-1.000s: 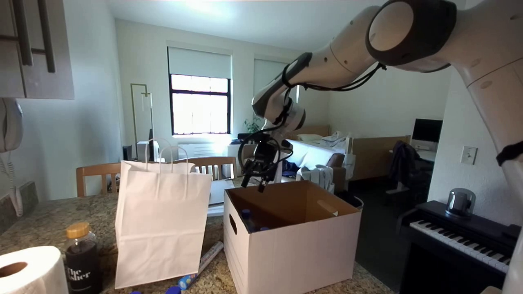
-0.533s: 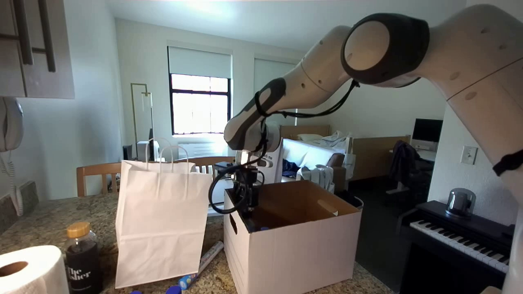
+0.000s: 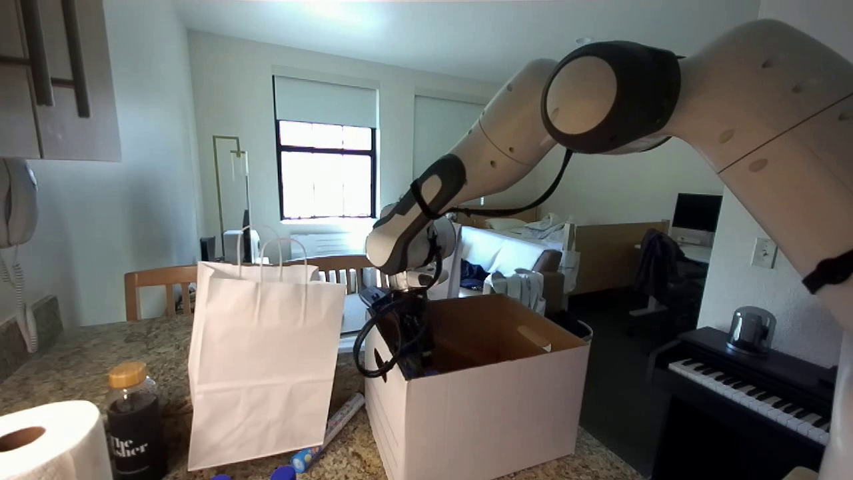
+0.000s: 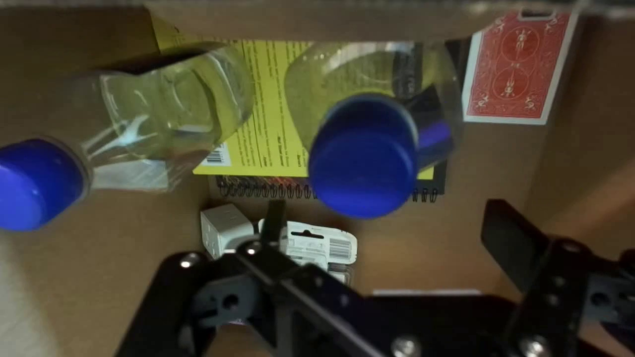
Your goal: Remove the water bottles from the box
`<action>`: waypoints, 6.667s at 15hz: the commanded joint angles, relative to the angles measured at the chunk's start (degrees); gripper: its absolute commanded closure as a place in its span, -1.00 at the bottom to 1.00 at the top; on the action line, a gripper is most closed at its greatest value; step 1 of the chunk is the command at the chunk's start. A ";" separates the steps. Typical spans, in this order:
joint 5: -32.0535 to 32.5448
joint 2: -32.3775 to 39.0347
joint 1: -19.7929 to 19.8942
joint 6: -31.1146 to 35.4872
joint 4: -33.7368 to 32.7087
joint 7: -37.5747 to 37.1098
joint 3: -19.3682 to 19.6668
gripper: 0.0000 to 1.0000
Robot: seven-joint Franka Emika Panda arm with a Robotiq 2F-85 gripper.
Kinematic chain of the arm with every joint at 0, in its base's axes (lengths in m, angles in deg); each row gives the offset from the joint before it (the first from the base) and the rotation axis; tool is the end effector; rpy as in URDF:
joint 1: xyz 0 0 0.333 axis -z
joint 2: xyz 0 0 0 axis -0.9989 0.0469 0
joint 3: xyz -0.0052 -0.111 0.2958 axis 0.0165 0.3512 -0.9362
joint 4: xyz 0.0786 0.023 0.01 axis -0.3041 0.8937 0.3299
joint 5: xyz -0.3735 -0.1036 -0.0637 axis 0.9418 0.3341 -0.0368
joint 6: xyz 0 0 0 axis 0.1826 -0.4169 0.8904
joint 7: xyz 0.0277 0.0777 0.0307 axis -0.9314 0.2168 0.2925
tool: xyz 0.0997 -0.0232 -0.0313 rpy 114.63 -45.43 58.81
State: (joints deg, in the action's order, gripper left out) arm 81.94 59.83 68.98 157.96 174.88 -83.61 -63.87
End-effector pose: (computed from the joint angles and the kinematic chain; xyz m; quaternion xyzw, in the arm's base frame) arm 0.6472 0.1496 0.1995 0.6580 -0.7463 -0.0183 0.0988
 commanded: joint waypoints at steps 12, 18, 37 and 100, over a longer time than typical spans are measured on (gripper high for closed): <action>4.04 -5.42 1.46 7.60 3.65 1.96 -4.80 -1.00; -1.34 -4.43 4.45 11.52 4.50 7.55 -7.90 -1.00; 0.56 -10.47 1.97 13.20 10.94 8.54 -6.67 0.80; 14.58 3.73 -9.92 2.81 2.78 94.25 -14.45 0.80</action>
State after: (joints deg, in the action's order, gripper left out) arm 95.03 67.60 59.08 153.21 169.35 9.62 -78.46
